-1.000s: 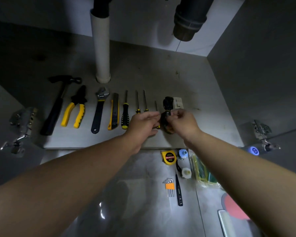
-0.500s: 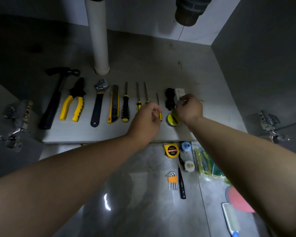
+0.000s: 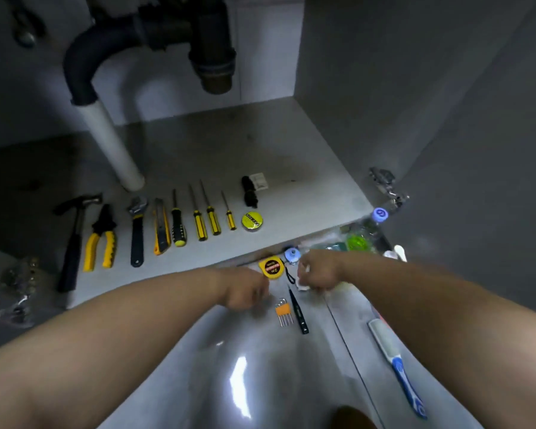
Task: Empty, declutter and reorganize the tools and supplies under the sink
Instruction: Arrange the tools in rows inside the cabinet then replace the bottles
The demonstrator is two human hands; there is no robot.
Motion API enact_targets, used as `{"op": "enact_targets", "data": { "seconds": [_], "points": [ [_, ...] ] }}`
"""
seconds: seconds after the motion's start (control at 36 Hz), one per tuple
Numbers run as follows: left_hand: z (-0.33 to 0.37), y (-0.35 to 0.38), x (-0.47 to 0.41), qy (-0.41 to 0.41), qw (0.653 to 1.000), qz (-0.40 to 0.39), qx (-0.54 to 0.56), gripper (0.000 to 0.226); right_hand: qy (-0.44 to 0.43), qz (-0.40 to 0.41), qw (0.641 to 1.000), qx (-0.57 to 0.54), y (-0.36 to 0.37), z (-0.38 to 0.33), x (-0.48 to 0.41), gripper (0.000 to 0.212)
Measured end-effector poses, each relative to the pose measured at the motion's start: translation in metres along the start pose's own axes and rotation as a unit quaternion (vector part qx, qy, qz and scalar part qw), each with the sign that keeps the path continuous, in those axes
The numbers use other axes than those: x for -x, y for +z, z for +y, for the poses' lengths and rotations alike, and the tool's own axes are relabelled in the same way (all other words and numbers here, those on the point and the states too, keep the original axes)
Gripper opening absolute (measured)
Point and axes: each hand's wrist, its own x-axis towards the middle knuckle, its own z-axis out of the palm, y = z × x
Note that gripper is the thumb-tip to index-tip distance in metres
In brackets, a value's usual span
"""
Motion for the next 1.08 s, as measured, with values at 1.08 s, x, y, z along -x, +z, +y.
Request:
{"op": "enact_targets", "data": {
  "seconds": [1.08],
  "points": [
    [-0.044, 0.069, -0.129, -0.094, 0.980, 0.150, -0.086, 0.087, -0.039, 0.154, 0.985, 0.066, 0.165, 0.007, -0.065, 0.048]
  ]
}}
